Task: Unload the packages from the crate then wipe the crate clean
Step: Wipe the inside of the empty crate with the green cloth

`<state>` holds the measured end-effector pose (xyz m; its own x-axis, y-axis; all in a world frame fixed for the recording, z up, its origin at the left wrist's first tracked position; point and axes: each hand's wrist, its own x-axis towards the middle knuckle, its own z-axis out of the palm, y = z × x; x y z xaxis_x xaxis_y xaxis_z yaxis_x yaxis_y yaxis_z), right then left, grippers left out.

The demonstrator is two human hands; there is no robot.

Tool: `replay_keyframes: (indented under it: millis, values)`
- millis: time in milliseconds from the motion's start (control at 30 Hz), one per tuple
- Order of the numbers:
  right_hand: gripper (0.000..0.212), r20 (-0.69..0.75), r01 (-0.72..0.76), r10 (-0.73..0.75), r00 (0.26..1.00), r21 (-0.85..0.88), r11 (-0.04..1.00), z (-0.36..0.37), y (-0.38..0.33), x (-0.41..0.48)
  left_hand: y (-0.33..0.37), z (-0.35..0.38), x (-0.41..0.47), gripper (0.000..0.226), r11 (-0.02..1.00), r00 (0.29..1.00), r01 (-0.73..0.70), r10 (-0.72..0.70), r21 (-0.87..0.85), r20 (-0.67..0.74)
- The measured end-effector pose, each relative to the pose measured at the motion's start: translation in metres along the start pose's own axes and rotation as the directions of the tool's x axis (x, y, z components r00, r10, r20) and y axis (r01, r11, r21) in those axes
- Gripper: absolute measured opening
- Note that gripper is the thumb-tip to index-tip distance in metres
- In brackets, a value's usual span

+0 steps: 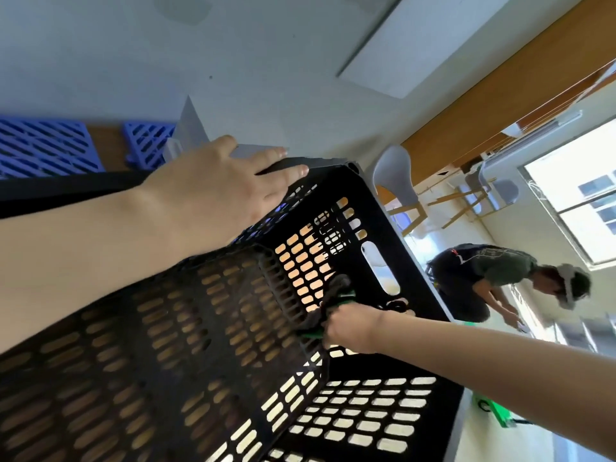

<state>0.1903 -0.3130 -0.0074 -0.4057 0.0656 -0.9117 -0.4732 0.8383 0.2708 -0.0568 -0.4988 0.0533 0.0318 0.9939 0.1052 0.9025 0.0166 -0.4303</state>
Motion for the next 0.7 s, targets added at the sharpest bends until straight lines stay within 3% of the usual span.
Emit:
replay_keyframes:
  millis: [233,433,567,700]
  values:
    - [0.044,0.129,-0.123,0.088,0.988,0.294,0.948,-0.011,-0.015,-0.056,0.001,-0.003,0.000,0.062,0.997,1.000,-0.006,0.006,-0.073,0.000]
    - [0.048,0.193,-0.317,0.254,0.948,0.483,0.816,-0.017,-0.027,-0.125,0.001,-0.005,0.000,0.063,0.989,1.000,0.013,-0.012,-0.147,0.008]
    - [0.049,0.137,-0.430,0.448,0.884,0.615,0.660,-0.022,-0.035,-0.161,0.000,-0.008,0.000,0.062,0.985,1.000,0.009,-0.009,-0.170,0.002]
    - [0.034,-0.039,-0.373,0.610,0.792,0.760,0.532,-0.046,-0.050,-0.182,-0.003,-0.010,-0.004,0.062,0.951,0.996,0.007,-0.034,-0.310,-0.082]
